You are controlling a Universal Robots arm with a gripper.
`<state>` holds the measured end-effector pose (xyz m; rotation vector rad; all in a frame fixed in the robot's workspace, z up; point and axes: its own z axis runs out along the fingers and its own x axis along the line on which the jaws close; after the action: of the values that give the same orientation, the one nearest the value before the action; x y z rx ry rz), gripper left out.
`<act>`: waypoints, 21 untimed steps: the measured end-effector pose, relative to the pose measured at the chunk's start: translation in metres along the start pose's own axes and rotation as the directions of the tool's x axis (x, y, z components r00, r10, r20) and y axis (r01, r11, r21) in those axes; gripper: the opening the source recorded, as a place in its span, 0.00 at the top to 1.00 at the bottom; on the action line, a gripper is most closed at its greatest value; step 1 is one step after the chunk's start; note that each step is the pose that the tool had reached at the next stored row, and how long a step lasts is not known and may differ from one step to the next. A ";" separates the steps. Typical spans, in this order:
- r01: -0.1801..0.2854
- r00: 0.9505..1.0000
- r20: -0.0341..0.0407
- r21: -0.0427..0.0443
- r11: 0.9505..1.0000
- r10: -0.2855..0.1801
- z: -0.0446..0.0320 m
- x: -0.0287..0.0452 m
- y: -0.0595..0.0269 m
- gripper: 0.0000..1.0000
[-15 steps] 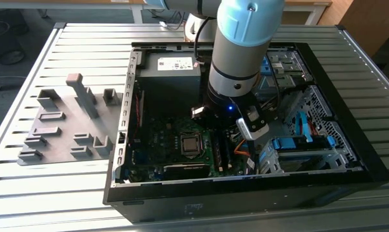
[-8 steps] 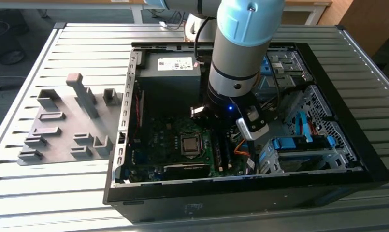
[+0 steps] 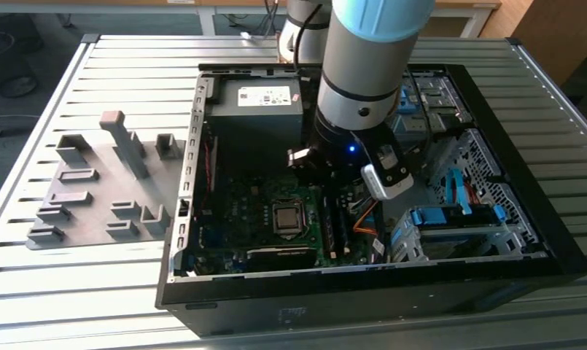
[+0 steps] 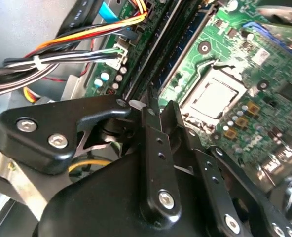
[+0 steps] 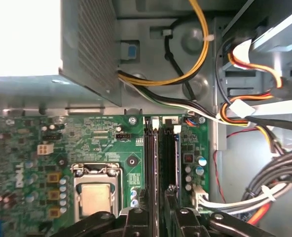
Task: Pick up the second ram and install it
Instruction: 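Press down the second ram until it locks into place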
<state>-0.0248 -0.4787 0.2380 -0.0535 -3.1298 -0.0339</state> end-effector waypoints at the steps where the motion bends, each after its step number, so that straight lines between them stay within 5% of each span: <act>1: 0.000 1.000 0.000 0.000 1.000 0.000 -0.0024 0.0000 0.0000 0.75; 6: 0.000 1.000 0.000 0.000 1.000 0.000 -0.0027 0.0000 0.0001 0.89; 21: -0.001 1.000 -0.001 0.001 1.000 0.001 0.0013 -0.0022 -0.0026 0.89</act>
<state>-0.0227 -0.4814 0.2365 -0.0544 -3.1291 -0.0317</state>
